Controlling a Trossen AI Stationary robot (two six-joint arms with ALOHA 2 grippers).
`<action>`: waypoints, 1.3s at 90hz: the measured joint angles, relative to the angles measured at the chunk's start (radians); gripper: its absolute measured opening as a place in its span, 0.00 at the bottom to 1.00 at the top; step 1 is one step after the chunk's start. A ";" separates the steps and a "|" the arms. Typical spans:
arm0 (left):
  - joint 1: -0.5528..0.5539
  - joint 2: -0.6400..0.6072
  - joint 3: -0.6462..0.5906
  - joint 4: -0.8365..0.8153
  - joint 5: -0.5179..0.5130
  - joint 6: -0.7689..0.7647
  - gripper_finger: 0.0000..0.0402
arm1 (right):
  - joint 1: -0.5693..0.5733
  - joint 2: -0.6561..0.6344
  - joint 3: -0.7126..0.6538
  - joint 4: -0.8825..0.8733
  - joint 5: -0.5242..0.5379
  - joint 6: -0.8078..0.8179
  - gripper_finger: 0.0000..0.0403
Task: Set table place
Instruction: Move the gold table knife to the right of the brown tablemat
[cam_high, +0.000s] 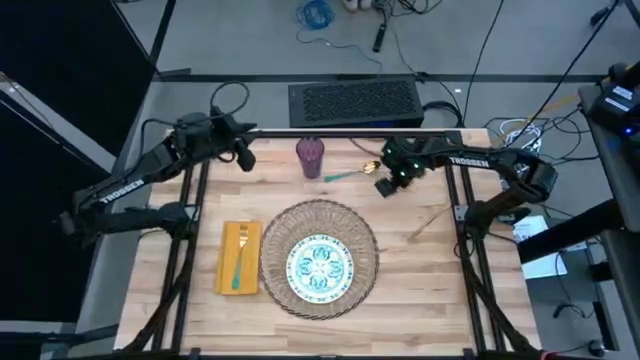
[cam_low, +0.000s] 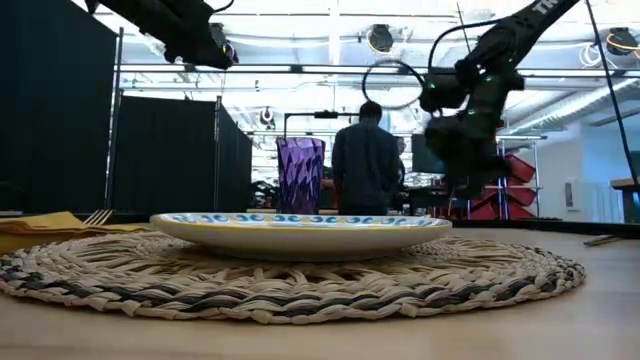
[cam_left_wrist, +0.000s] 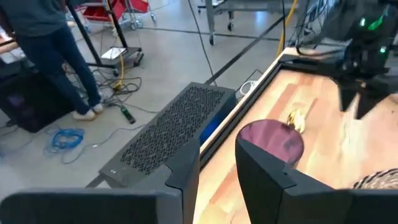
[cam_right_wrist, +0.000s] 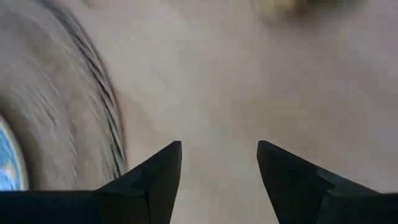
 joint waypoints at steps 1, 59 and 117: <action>0.000 0.000 0.000 0.002 0.000 0.000 0.22 | 0.006 -0.004 0.000 -0.020 0.002 0.010 0.49; -0.026 0.000 0.000 0.015 0.104 0.072 0.22 | 0.702 -0.208 -0.173 -0.154 0.392 1.210 0.49; -0.026 -0.001 0.000 -0.021 0.141 0.167 0.22 | 0.777 -0.122 -0.297 0.215 0.391 1.382 0.18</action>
